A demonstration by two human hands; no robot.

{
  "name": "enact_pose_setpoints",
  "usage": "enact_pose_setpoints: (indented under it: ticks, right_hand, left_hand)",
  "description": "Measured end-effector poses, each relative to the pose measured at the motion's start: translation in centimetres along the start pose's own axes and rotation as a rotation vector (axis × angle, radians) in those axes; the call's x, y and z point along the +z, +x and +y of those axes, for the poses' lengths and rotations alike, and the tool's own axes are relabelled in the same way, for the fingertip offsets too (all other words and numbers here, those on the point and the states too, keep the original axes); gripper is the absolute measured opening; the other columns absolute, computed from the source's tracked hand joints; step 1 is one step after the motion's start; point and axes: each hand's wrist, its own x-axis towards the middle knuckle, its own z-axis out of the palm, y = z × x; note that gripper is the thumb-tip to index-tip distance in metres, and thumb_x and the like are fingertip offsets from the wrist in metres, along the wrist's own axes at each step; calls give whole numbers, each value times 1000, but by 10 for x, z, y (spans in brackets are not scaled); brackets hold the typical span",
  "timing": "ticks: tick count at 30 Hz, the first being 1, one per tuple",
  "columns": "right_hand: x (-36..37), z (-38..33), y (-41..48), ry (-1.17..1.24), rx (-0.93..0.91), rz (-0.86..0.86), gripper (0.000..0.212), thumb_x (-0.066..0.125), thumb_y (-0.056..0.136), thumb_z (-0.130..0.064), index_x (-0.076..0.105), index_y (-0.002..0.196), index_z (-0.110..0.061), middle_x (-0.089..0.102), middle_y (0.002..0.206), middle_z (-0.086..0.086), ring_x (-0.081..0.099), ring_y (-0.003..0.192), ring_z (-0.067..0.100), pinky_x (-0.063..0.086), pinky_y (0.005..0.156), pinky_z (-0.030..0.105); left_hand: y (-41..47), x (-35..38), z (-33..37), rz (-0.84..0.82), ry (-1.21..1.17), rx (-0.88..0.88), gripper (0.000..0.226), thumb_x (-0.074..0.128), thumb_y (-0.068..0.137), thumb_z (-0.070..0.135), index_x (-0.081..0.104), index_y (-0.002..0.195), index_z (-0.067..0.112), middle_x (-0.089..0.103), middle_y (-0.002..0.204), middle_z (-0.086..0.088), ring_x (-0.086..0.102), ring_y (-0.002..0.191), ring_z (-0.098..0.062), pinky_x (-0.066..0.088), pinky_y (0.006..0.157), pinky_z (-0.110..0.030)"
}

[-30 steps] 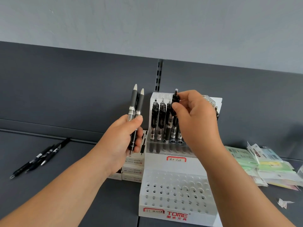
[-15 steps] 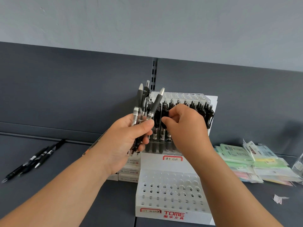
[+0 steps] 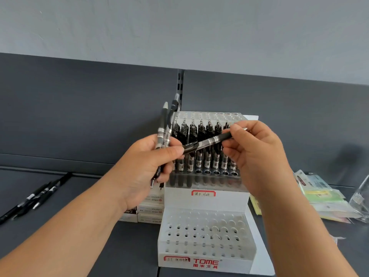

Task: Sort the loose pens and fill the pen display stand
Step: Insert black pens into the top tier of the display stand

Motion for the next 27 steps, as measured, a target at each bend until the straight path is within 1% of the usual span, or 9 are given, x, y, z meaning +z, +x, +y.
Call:
enact_pose_setpoints:
  ticks: [3,6,8,11,14,17,19,22,27]
  right_hand:
    - [-14,3,-3,-52,123,-114,20,53,90,4,57,75,-8,66,74,9,61,59,14,53,57,22]
    - [-18,3,-8,-334,215,-305,21,55,88,6,61,77,-10,65,76,10,63,64,19,54,65,29]
    - [-12,1,-12,-605,143,-421,19,59,90,-6,68,82,-20,68,77,4,60,68,17,49,66,29]
    - [5,-2,-15,-779,-37,-442,12,60,90,-19,70,88,-27,68,72,-8,58,62,4,48,60,17]
    - [16,-4,-15,-825,-44,-452,10,62,89,-20,68,83,-24,65,66,1,50,51,5,43,52,17]
    - [15,-9,-13,-724,-43,-338,11,62,89,-15,69,82,-19,69,73,4,55,54,4,47,53,15]
    - [12,-13,-9,-626,-134,-152,12,60,90,-14,68,81,-18,71,75,2,58,60,14,53,60,32]
    - [14,-14,-3,-526,-267,20,12,59,91,-14,66,83,-19,71,75,-2,66,72,19,55,72,39]
    - [22,-5,0,-600,-325,22,12,58,92,-16,63,83,-23,68,74,-2,65,75,18,55,74,40]
  left_hand:
    - [6,-1,3,61,-71,35,18,67,72,7,58,87,10,47,59,1,38,49,-9,27,39,-18]
    - [11,1,4,131,-75,84,16,68,74,5,57,84,12,43,60,0,35,49,-11,27,39,-19]
    - [12,5,4,130,-33,101,15,66,80,1,56,84,12,42,58,0,35,48,-10,29,38,-19]
    - [11,13,2,80,52,124,16,67,80,1,56,83,13,44,53,3,37,43,-8,31,38,-19]
    - [8,17,4,77,103,161,14,68,81,6,57,81,14,47,50,7,37,42,-7,32,38,-18]
    - [8,14,5,136,71,170,10,63,87,21,59,84,13,55,67,0,39,46,-8,33,39,-18]
    - [9,8,4,188,32,135,18,55,92,29,59,87,12,59,78,-2,40,48,-8,33,38,-18]
    - [9,3,3,210,-24,70,24,49,97,31,58,85,11,59,75,-1,42,48,-9,33,40,-20]
    - [4,1,2,189,6,54,23,47,97,31,60,89,14,54,62,3,46,49,-8,45,47,-23]
